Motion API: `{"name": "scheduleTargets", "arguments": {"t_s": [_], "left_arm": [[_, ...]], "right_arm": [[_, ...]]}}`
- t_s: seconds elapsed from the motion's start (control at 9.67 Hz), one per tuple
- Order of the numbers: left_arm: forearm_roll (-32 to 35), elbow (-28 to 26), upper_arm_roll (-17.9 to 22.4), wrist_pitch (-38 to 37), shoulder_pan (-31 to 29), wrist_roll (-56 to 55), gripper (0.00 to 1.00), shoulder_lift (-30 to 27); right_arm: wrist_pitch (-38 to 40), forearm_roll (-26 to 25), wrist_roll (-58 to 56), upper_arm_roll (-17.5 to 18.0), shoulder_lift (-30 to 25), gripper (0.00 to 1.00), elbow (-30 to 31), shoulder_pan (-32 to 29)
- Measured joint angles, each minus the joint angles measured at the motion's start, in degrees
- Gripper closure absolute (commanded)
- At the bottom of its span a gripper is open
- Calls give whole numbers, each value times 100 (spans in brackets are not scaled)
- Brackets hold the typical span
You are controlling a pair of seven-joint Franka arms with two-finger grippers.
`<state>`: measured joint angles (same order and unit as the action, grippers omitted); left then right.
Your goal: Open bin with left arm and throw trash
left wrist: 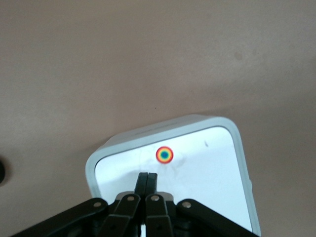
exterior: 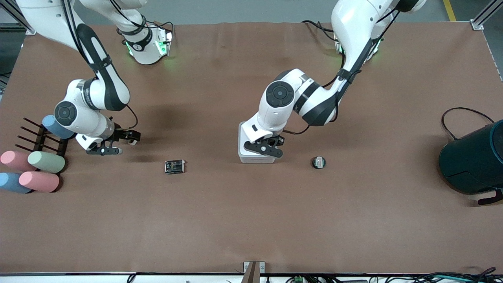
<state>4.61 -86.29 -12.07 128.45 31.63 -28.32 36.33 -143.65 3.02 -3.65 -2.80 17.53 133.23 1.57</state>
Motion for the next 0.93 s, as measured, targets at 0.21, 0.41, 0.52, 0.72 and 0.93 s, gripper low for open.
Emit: {"name": "scheduleTargets", "arguments": {"t_s": [0.21,0.41,0.52,0.72,0.93], "left_arm": [[220,-1,5,352,6,-241,100,166],[515,-6,0,472,58,-558,100,203],[572,-15,1,509,69,-639,100,203],[572,14,5,455,48,-673,100,187],[573,161,45,-352,-179,-615,100,-106]], "right_arm": [[-190,0,-10,24,262,13,1,6],[-184,0,-15,27,302,57,9,9],[-165,0,-17,27,304,78,15,9],[-146,-9,-36,9,301,100,18,0],[-136,-12,-60,-16,290,100,14,-43]]}}
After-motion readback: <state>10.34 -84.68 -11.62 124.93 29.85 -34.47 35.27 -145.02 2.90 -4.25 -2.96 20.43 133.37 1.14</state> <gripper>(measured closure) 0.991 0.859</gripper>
